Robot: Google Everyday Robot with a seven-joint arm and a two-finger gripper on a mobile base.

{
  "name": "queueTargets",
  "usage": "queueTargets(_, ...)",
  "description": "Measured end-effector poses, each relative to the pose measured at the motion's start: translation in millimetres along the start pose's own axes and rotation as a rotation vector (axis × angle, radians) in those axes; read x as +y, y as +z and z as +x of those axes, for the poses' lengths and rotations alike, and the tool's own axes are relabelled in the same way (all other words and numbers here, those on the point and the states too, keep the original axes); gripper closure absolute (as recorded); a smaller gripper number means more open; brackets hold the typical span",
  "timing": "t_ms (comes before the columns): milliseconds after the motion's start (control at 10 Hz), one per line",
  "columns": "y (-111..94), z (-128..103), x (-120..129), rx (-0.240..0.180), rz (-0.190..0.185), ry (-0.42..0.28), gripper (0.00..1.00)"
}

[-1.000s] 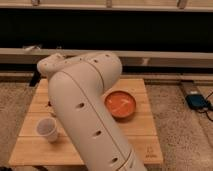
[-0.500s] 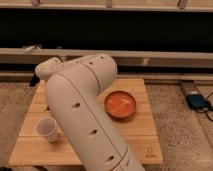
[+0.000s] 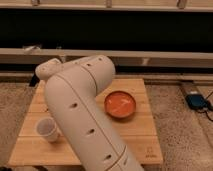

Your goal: Place the pepper on the white sponge

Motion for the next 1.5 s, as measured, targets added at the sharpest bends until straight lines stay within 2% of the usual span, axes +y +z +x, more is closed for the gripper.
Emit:
queueTargets(200,0,4,-3,0.005,0.002,0.003,0.2)
queueTargets(700,-1,8,-12,0.01,0.01,0.005,0.2)
queueTargets(900,-1,10,-9,0.002,0.01,0.015,0.2)
queueTargets(1200,-9,27,2,-0.011,0.029,0.064,0.2)
queueTargets(1500,-8,23,1,-0.015,0.029,0.06,0.2)
